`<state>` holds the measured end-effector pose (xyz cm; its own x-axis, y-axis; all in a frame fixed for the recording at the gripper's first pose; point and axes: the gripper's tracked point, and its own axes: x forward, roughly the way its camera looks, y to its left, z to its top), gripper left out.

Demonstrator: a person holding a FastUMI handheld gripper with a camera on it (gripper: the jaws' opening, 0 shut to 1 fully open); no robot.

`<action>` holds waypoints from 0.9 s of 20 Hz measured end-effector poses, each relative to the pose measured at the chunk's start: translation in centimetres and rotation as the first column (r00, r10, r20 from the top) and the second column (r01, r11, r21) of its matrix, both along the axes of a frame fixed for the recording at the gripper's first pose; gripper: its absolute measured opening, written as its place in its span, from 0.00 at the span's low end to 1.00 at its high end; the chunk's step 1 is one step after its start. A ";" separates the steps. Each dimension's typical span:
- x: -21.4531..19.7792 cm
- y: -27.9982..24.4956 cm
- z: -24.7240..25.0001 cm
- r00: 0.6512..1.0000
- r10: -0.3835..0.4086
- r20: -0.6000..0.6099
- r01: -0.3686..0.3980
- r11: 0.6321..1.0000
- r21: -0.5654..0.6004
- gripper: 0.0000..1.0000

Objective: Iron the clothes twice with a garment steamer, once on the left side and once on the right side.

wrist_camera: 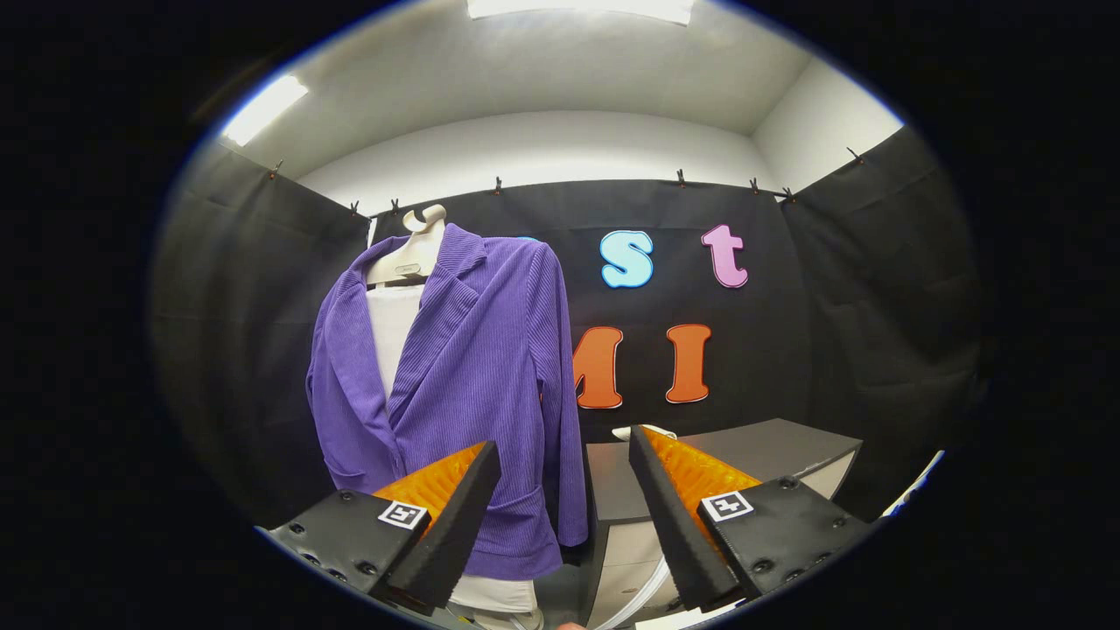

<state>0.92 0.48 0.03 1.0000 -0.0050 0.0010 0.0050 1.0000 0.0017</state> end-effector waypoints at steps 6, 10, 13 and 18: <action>0.2 -0.1 0.1 1.000 -0.007 0.002 0.007 1.000 -0.004 0.99; 0.9 -0.6 0.7 1.000 -0.027 0.011 0.027 1.000 -0.016 0.99; 1.6 -0.2 1.5 1.000 -0.016 0.023 0.017 1.000 -0.009 0.98; 2.8 -0.6 3.2 0.998 -0.029 0.048 0.031 0.999 -0.029 0.98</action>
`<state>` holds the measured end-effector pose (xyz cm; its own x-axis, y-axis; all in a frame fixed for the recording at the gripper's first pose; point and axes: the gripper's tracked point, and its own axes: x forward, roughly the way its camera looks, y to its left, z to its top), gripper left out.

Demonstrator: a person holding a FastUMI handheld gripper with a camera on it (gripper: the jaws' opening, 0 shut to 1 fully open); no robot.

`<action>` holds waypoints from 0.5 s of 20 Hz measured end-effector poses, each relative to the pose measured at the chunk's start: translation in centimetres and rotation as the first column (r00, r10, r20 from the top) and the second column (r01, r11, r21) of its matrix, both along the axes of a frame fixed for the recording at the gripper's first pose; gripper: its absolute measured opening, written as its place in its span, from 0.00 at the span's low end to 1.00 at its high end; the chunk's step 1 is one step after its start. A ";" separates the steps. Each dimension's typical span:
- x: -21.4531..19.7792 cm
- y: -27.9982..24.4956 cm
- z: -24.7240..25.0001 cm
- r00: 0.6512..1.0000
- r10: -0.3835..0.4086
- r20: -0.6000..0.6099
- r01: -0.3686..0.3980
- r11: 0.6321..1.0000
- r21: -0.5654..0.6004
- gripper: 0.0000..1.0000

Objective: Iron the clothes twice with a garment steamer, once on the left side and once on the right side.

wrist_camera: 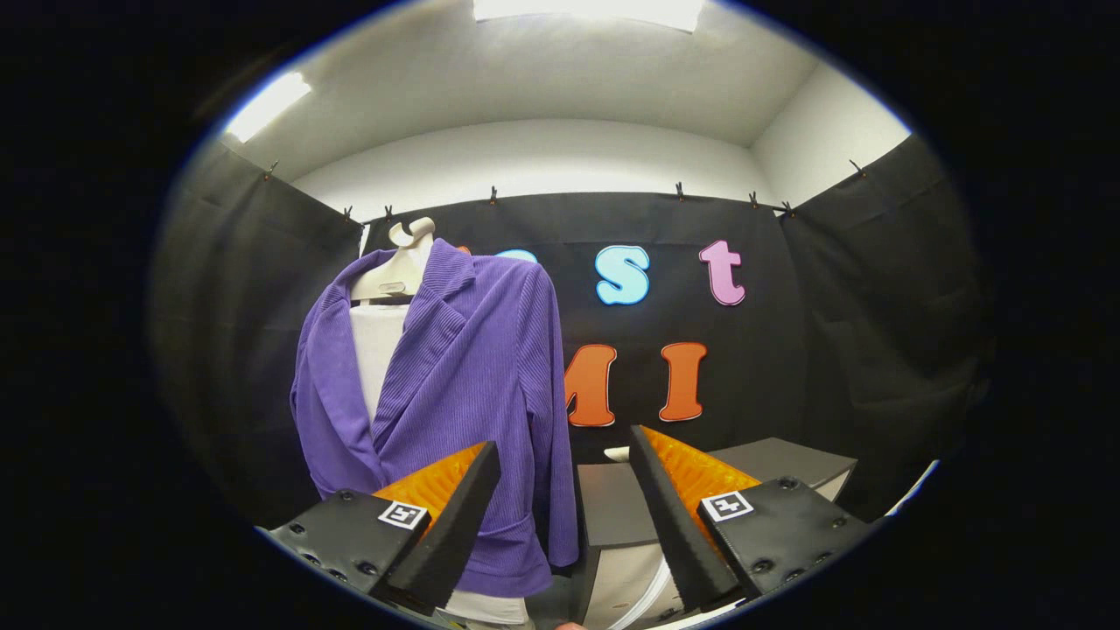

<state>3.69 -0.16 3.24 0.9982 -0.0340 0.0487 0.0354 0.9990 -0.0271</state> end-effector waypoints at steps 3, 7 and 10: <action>0.4 -0.6 0.7 1.000 -0.023 0.011 0.023 1.000 -0.016 0.98; 1.4 -1.5 0.9 0.999 -0.036 0.005 0.036 0.999 -0.022 0.98; 2.7 -2.9 0.6 0.999 -0.046 -0.020 0.046 0.999 -0.021 0.98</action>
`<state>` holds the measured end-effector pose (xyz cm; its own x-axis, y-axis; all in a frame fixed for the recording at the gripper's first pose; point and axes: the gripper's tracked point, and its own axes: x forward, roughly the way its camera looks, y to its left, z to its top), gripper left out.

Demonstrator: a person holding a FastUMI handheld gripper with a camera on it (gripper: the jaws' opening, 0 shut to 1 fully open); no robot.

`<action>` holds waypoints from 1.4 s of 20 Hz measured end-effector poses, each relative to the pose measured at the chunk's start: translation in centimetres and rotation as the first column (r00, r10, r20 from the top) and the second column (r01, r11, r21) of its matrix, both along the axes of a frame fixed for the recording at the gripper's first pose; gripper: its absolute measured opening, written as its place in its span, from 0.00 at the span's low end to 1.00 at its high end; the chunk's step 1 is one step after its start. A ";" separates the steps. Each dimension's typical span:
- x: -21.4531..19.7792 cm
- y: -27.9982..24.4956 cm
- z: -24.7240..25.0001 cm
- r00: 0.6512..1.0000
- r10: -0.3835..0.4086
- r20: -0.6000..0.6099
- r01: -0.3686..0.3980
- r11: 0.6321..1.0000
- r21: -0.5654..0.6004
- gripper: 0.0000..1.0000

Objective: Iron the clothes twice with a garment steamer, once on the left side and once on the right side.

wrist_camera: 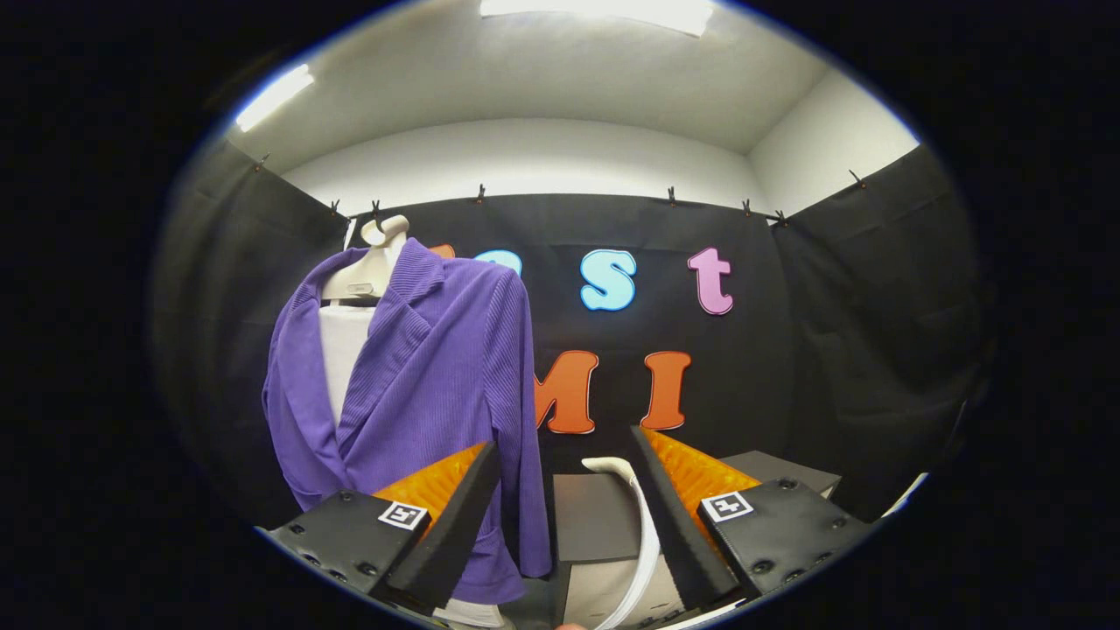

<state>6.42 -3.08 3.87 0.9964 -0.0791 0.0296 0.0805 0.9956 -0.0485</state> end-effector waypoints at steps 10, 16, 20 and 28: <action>6.9 -6.8 3.2 1.000 -0.018 -0.017 0.017 1.000 -0.025 0.98; 15.5 -12.2 -1.3 0.969 -0.059 -0.239 0.049 0.998 -0.050 0.98; 21.6 -14.1 -4.2 0.938 -0.067 -0.341 0.042 0.996 -0.080 0.99; 28.6 -12.1 -12.4 0.853 0.042 -0.520 -0.061 0.998 -0.018 0.99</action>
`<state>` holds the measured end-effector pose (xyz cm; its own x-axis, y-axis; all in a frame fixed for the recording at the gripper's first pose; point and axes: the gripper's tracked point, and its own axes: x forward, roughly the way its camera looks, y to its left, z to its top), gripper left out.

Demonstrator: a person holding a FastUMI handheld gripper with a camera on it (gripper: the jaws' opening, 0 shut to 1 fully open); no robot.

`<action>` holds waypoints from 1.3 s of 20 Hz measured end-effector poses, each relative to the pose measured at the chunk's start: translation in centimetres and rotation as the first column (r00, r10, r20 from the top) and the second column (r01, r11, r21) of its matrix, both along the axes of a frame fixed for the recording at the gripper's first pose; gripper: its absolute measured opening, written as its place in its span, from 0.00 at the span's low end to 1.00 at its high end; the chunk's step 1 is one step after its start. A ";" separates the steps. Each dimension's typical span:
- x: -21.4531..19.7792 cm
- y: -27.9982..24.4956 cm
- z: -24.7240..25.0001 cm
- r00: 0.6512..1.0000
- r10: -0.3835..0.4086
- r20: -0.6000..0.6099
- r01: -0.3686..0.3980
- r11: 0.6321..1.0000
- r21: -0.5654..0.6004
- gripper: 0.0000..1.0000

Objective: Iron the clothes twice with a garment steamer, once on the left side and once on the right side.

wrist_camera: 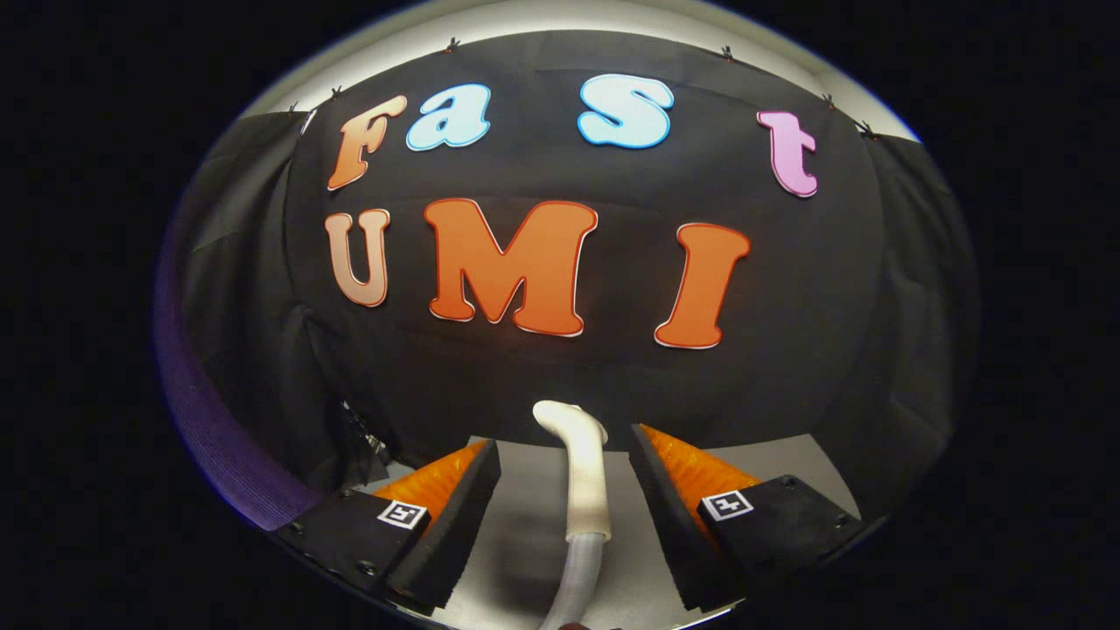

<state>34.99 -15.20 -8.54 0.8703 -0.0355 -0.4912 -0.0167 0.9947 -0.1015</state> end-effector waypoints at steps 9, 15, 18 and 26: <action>1.1 -2.3 -8.0 0.968 -0.098 -0.233 0.129 0.984 0.122 0.98; 1.2 -2.8 -9.6 0.950 -0.113 -0.290 0.153 0.981 0.118 0.87; 0.7 -2.7 -10.8 0.935 -0.112 -0.337 0.160 0.980 0.118 0.79; 0.3 -3.4 -11.0 0.936 -0.144 -0.322 0.199 0.970 0.143 0.38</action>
<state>35.30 -18.61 -19.51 0.6643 -0.0627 -0.7448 0.1523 0.9869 0.0527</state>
